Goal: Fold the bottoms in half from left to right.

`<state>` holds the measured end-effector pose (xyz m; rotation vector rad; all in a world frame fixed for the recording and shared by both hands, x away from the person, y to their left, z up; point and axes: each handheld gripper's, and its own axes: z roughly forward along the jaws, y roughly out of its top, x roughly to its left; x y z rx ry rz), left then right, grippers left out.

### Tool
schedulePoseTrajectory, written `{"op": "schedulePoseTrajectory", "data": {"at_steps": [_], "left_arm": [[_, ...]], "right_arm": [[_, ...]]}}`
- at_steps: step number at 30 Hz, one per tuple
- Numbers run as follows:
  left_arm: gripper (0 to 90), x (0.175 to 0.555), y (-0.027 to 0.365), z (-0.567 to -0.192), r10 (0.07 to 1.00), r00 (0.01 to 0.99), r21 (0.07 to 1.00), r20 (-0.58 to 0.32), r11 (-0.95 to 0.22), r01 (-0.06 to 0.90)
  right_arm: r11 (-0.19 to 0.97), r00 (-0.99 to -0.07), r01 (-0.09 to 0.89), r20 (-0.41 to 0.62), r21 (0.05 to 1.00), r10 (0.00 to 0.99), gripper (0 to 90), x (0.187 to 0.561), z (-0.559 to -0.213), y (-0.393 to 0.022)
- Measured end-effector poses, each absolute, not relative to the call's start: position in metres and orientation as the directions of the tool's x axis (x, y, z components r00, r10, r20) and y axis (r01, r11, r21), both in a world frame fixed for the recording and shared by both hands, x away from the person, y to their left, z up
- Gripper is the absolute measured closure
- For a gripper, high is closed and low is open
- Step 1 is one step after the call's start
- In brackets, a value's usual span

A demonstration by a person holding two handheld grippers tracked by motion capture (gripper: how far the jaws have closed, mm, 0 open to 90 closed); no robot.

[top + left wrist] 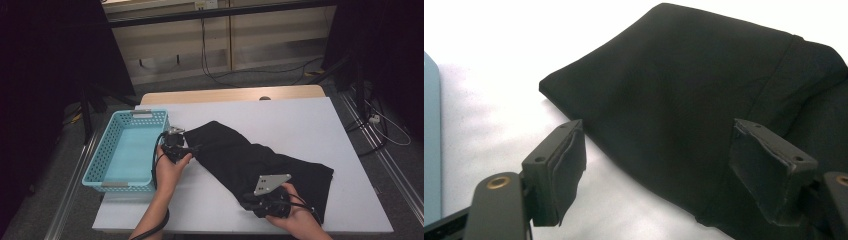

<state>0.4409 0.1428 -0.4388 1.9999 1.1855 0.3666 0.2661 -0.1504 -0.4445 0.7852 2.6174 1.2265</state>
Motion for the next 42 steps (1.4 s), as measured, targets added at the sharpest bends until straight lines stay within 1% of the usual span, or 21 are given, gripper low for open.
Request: {"op": "schedulePoseTrajectory", "data": {"at_steps": [1, 4, 6, 9, 13, 15, 19, 23, 27, 30, 31, 32, 33, 34, 35, 36, 39, 42], "left_arm": [[23.4, 0.441, 0.143, -0.439, 0.840, 0.526, 0.737, -0.132, -0.272, 0.619], [23.1, 0.441, 0.142, -0.438, 0.838, 0.530, 0.739, -0.132, -0.273, 0.616], [22.6, 0.441, 0.142, -0.437, 0.835, 0.534, 0.739, -0.129, -0.278, 0.613], [21.9, 0.441, 0.142, -0.437, 0.832, 0.541, 0.745, -0.125, -0.281, 0.604], [21.1, 0.442, 0.143, -0.436, 0.829, 0.546, 0.746, -0.125, -0.284, 0.602], [21.0, 0.441, 0.143, -0.436, 0.827, 0.548, 0.746, -0.126, -0.285, 0.602], [21.0, 0.441, 0.140, -0.436, 0.821, 0.557, 0.747, -0.123, -0.293, 0.597], [21.0, 0.442, 0.140, -0.437, 0.820, 0.559, 0.746, -0.124, -0.294, 0.597], [21.0, 0.442, 0.141, -0.436, 0.819, 0.560, 0.747, -0.126, -0.293, 0.597], [20.9, 0.441, 0.141, -0.436, 0.820, 0.559, 0.746, -0.124, -0.294, 0.597], [20.9, 0.441, 0.141, -0.436, 0.819, 0.560, 0.747, -0.125, -0.294, 0.597], [20.9, 0.441, 0.141, -0.435, 0.818, 0.562, 0.746, -0.126, -0.295, 0.597], [20.9, 0.441, 0.141, -0.435, 0.818, 0.561, 0.747, -0.126, -0.294, 0.597], [20.9, 0.441, 0.141, -0.435, 0.818, 0.562, 0.746, -0.126, -0.295, 0.597], [20.9, 0.441, 0.141, -0.435, 0.819, 0.559, 0.747, -0.127, -0.292, 0.597], [20.9, 0.441, 0.141, -0.435, 0.818, 0.561, 0.748, -0.125, -0.294, 0.595], [20.9, 0.440, 0.140, -0.434, 0.816, 0.564, 0.750, -0.127, -0.293, 0.592], [20.9, 0.440, 0.140, -0.434, 0.817, 0.562, 0.753, -0.129, -0.288, 0.592]], "right_arm": [[0.516, -0.844, 0.402, 0.088, 0.757, 0.529, 62.0, 0.266, -0.442, -0.153], [0.493, -0.828, 0.405, 0.080, 0.770, 0.556, 59.8, 0.269, -0.435, -0.166], [0.458, -0.797, 0.426, 0.084, 0.780, 0.599, 57.4, 0.275, -0.432, -0.181], [0.416, -0.746, 0.462, 0.089, 0.783, 0.661, 57.6, 0.284, -0.431, -0.204], [0.364, -0.632, 0.517, 0.059, 0.774, 0.773, 55.6, 0.295, -0.433, -0.241], [0.341, -0.584, 0.546, 0.056, 0.766, 0.810, 54.8, 0.299, -0.437, -0.254], [0.333, -0.531, 0.567, 0.025, 0.753, 0.847, 48.8, 0.307, -0.443, -0.269], [0.343, -0.511, 0.572, -0.004, 0.745, 0.860, 48.4, 0.315, -0.446, -0.275], [0.343, -0.497, 0.578, -0.014, 0.740, 0.868, 51.8, 0.324, -0.450, -0.278], [0.355, -0.471, 0.612, -0.035, 0.707, 0.881, 53.4, 0.329, -0.454, -0.279], [0.347, -0.470, 0.612, -0.026, 0.710, 0.882, 56.9, 0.330, -0.455, -0.280], [0.337, -0.477, 0.624, 0.002, 0.705, 0.879, 68.2, 0.330, -0.454, -0.281], [0.334, -0.492, 0.627, 0.025, 0.704, 0.871, 74.2, 0.329, -0.454, -0.283], [0.323, -0.480, 0.640, 0.035, 0.697, 0.877, 78.6, 0.329, -0.453, -0.283], [0.315, -0.476, 0.645, 0.043, 0.696, 0.879, 85.6, 0.329, -0.453, -0.285], [0.300, -0.471, 0.651, 0.062, 0.698, 0.880, 88.5, 0.329, -0.452, -0.288], [0.278, -0.455, 0.659, 0.076, 0.699, 0.887, 89.1, 0.328, -0.449, -0.295], [0.271, -0.450, 0.648, 0.071, 0.712, 0.890, 88.8, 0.326, -0.447, -0.301]]}}
